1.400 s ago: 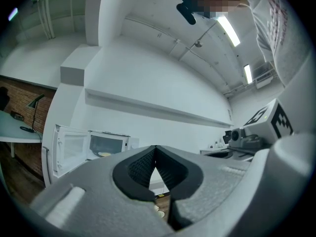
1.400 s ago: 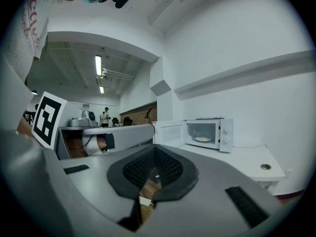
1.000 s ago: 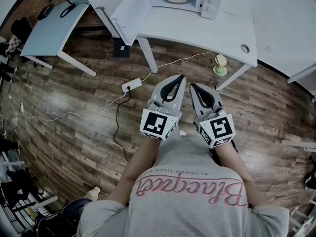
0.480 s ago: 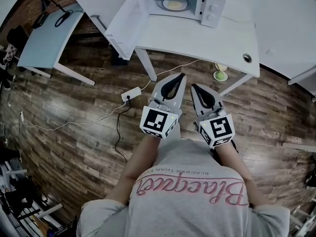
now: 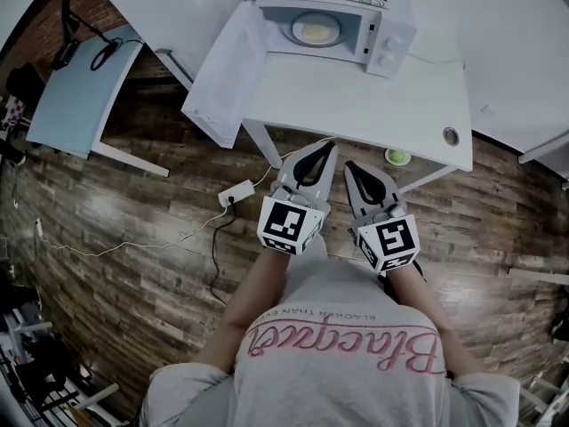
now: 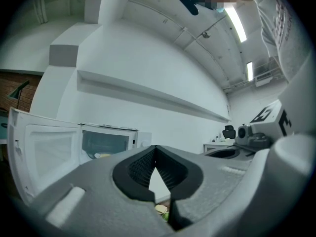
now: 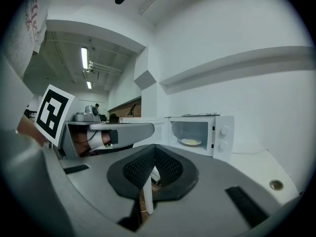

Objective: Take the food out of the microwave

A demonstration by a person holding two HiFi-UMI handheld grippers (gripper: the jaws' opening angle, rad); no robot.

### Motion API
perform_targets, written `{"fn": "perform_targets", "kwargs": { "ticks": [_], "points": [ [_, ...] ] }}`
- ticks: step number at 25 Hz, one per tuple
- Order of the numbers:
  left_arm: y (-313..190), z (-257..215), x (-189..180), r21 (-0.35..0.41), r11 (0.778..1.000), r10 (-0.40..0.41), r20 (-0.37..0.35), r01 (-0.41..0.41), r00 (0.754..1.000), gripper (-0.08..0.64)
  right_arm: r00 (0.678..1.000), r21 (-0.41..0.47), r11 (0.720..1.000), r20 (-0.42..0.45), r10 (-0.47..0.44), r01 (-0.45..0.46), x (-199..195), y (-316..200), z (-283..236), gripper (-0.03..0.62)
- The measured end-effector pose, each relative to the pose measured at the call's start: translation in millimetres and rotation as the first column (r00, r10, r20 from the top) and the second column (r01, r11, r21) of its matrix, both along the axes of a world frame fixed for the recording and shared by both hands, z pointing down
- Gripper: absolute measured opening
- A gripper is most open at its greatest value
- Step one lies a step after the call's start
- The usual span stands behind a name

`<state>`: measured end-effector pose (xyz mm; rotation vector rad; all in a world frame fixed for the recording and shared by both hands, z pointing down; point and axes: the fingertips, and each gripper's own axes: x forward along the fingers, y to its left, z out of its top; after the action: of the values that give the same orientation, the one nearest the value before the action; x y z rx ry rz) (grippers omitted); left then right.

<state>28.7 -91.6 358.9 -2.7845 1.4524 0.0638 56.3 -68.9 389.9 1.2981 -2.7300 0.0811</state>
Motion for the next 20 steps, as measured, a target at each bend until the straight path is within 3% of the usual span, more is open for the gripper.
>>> {"fn": "perform_targets", "kwargs": {
  "ticks": [20],
  "points": [
    [-132,-6,-36,-0.002,0.994,0.105,0.013,-0.105,0.994,0.003,0.994,0.007,0.994,-0.005,0.107,-0.107,-37,-137,-12,0.009]
  ]
}}
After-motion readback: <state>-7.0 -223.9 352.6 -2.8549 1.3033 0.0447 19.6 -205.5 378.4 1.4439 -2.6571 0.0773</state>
